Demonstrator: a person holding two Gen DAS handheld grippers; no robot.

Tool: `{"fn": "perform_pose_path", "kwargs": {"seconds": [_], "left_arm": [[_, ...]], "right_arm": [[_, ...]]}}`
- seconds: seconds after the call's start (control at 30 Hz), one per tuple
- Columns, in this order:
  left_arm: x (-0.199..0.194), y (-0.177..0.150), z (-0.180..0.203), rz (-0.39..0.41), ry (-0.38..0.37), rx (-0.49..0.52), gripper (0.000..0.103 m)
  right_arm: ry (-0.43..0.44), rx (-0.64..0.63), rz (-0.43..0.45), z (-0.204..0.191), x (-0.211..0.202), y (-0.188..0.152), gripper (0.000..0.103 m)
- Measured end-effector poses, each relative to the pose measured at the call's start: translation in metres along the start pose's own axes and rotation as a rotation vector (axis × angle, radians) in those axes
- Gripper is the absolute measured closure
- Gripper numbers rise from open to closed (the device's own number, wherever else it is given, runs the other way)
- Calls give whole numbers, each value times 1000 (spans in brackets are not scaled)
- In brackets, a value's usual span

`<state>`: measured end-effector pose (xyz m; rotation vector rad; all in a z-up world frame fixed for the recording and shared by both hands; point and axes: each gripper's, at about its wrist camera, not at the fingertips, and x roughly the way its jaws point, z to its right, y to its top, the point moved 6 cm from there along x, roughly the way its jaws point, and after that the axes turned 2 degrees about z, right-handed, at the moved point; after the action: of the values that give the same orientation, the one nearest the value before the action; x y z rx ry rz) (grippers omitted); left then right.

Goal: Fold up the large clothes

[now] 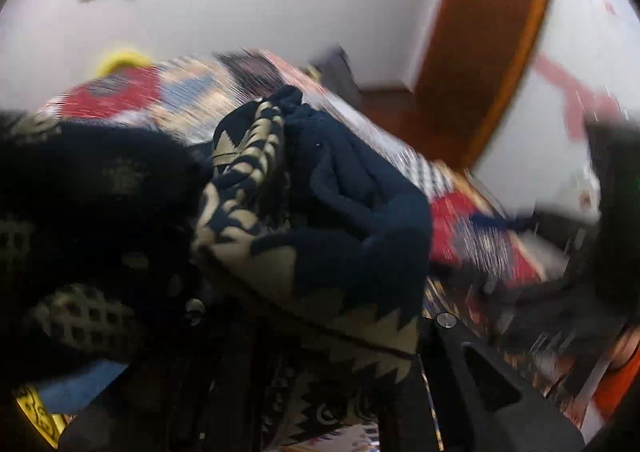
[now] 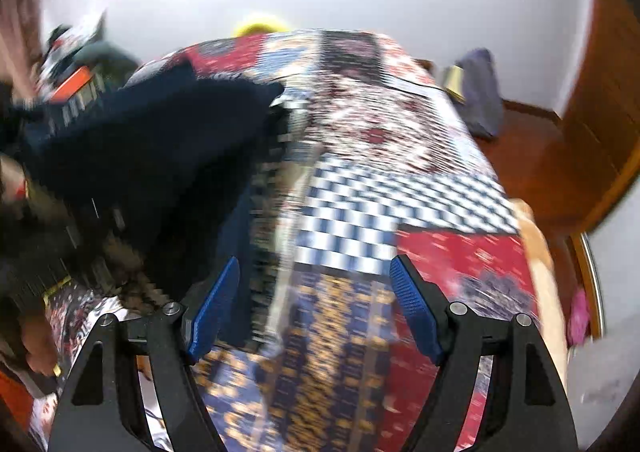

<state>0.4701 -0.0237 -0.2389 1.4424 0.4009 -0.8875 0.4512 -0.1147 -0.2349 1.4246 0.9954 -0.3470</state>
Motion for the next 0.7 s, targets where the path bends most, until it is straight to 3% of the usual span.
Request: {"fn": "perform_pose_path", "kwargs": {"seconds": [0.1, 0.27, 0.37, 0.43, 0.47, 0.7], "left_arm": [[20, -20, 12, -94, -20, 67, 94], [12, -32, 4, -106, -64, 15, 91], [-1, -41, 9, -122, -122, 4, 78], [-8, -47, 12, -134, -160, 7, 54], [-11, -50, 15, -145, -168, 8, 50], [-62, -59, 20, -111, -158, -17, 46]], "right_arm": [[13, 43, 16, 14, -12, -3, 28], [25, 63, 39, 17, -23, -1, 28], [30, 64, 53, 15, -26, 2, 28], [35, 63, 68, 11, -31, 2, 28], [40, 64, 74, 8, -35, 3, 28], [88, 18, 110, -21, -58, 9, 28]]}}
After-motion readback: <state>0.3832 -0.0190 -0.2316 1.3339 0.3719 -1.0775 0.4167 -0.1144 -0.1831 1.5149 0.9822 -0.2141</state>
